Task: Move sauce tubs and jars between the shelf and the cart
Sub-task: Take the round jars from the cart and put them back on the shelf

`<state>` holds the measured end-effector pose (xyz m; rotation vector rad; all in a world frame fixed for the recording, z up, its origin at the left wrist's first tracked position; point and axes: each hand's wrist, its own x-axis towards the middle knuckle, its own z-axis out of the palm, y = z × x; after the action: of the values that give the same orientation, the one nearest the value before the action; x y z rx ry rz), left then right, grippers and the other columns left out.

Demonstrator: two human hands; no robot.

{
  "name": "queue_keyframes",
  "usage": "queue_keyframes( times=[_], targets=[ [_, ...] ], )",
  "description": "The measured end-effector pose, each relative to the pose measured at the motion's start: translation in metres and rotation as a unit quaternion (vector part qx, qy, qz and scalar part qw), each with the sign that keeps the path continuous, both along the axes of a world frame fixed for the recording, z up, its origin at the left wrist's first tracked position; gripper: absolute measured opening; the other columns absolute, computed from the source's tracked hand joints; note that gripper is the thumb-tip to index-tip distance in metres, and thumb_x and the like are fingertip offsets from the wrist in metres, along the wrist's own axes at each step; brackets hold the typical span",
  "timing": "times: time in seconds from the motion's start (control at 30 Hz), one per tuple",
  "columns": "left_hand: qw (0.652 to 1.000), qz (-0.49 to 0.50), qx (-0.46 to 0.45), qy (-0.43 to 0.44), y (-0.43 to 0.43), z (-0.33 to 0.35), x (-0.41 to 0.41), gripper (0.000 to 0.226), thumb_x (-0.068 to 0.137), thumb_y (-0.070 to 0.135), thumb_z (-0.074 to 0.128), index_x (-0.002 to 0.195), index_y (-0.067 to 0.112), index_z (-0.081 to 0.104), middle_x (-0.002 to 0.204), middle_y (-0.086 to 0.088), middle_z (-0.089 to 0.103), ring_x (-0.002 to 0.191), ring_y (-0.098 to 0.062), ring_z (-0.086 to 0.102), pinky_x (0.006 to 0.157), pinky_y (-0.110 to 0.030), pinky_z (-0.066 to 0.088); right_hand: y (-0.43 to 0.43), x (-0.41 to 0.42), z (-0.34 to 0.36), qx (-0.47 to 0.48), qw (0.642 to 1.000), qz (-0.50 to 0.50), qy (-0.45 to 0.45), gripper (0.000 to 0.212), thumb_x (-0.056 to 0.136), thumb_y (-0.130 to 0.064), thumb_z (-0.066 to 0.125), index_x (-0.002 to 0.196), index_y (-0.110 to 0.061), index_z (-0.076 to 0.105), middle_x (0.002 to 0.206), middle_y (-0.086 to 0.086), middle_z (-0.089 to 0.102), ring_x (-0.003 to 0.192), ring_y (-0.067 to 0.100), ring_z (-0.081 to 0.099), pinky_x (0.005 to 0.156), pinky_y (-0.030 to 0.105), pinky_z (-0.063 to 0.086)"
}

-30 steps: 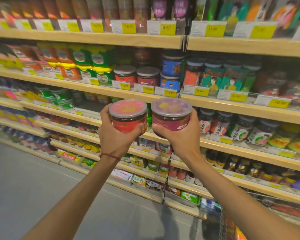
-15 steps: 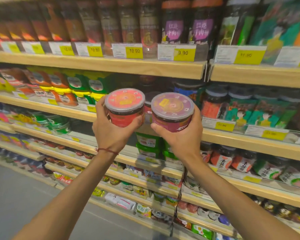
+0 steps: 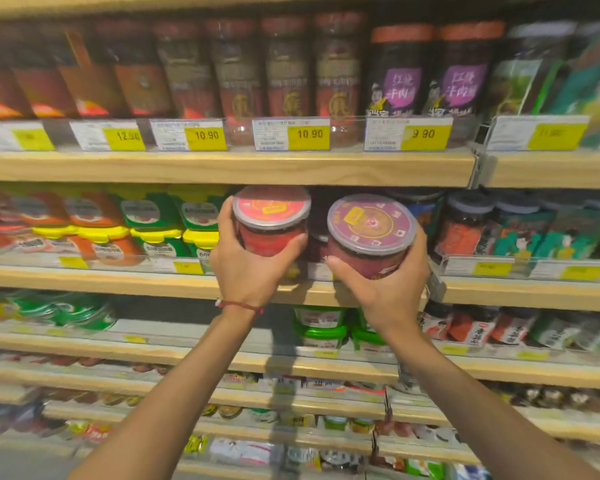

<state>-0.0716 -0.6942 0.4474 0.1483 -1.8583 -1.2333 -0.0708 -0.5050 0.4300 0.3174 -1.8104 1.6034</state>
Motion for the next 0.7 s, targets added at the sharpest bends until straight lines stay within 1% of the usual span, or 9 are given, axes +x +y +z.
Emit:
queue_keyframes(
  times=[0.1,0.17,0.27,0.33,0.4,0.5,0.6,0.67,0.7],
  targets=[
    [0.999,0.025,-0.009,-0.047,-0.005,0.004,-0.01,0.106,0.053,0.065,0.091,0.139,0.022,0.047,0.119,0.007,0.069,0.109,-0.013,0.066,0.097,-0.031,0.052,-0.008,0.0,0.002,0.008,1.0,-0.021,-0.005,0.103,0.058,-0.043,0.098,0.144,-0.013,0.05,0.134,0.003,0.062,0.126,0.012,0.06,0.107,0.023,0.047],
    [0.998,0.027,0.001,-0.061,-0.009,0.005,-0.016,0.103,0.052,0.068,0.089,0.132,0.017,0.048,0.11,0.006,0.071,0.102,-0.018,0.068,0.092,-0.036,0.054,-0.013,0.0,0.002,0.017,0.999,-0.03,-0.005,0.103,0.057,-0.044,0.098,0.144,-0.012,0.05,0.134,0.002,0.062,0.125,0.013,0.06,0.107,0.026,0.048],
    [0.997,0.022,0.016,-0.075,-0.011,0.003,-0.023,0.113,0.053,0.066,0.09,0.138,0.013,0.037,0.108,0.003,0.069,0.103,-0.02,0.067,0.091,-0.039,0.053,-0.016,-0.003,0.0,0.023,0.999,-0.029,-0.013,0.104,0.058,-0.047,0.098,0.144,-0.016,0.049,0.135,0.0,0.061,0.128,0.017,0.06,0.109,0.041,0.05],
    [0.997,0.009,0.019,-0.071,-0.009,0.002,-0.023,0.107,0.056,0.061,0.091,0.133,0.015,0.033,0.106,0.004,0.067,0.1,-0.019,0.067,0.09,-0.04,0.053,-0.017,-0.005,-0.001,0.028,0.999,-0.03,-0.022,0.106,0.058,-0.052,0.097,0.145,-0.018,0.048,0.137,0.001,0.06,0.129,0.02,0.059,0.108,0.048,0.05],
    [0.998,-0.004,0.019,-0.062,-0.007,0.002,-0.023,0.101,0.057,0.06,0.092,0.127,0.019,0.032,0.107,0.002,0.066,0.099,-0.02,0.067,0.089,-0.043,0.055,-0.018,-0.007,0.0,0.028,0.999,-0.032,-0.031,0.107,0.057,-0.057,0.096,0.146,-0.02,0.048,0.137,0.0,0.06,0.13,0.021,0.059,0.108,0.049,0.05],
    [0.998,-0.011,0.033,-0.048,-0.007,0.001,-0.024,0.093,0.057,0.063,0.09,0.122,0.02,0.039,0.111,0.0,0.067,0.101,-0.02,0.068,0.089,-0.044,0.057,-0.02,-0.009,0.003,0.027,0.998,-0.029,-0.04,0.107,0.057,-0.06,0.095,0.145,-0.023,0.047,0.137,-0.002,0.06,0.13,0.021,0.058,0.108,0.05,0.05],
    [0.999,0.007,0.021,-0.046,-0.007,-0.001,-0.024,0.077,0.061,0.066,0.086,0.112,0.02,0.052,0.105,0.002,0.067,0.097,-0.018,0.066,0.085,-0.043,0.057,-0.019,-0.011,0.003,0.028,0.998,-0.027,-0.048,0.107,0.057,-0.062,0.094,0.145,-0.024,0.047,0.137,-0.004,0.06,0.13,0.02,0.058,0.108,0.05,0.05],
    [0.999,0.026,-0.003,-0.042,-0.005,-0.003,-0.024,0.074,0.065,0.065,0.085,0.115,0.018,0.056,0.11,0.0,0.063,0.102,-0.018,0.061,0.09,-0.042,0.054,-0.017,-0.01,0.002,0.027,0.998,-0.024,-0.05,0.106,0.057,-0.06,0.095,0.145,-0.024,0.048,0.136,-0.004,0.06,0.129,0.02,0.059,0.107,0.049,0.05],
    [0.999,0.033,-0.014,-0.041,-0.003,-0.005,-0.023,0.075,0.067,0.063,0.085,0.118,0.016,0.056,0.115,-0.002,0.058,0.106,-0.017,0.056,0.094,-0.037,0.051,-0.016,-0.01,0.001,0.027,0.998,-0.023,-0.052,0.106,0.057,-0.06,0.095,0.145,-0.024,0.048,0.136,-0.003,0.06,0.129,0.02,0.059,0.107,0.049,0.051]
  ],
)
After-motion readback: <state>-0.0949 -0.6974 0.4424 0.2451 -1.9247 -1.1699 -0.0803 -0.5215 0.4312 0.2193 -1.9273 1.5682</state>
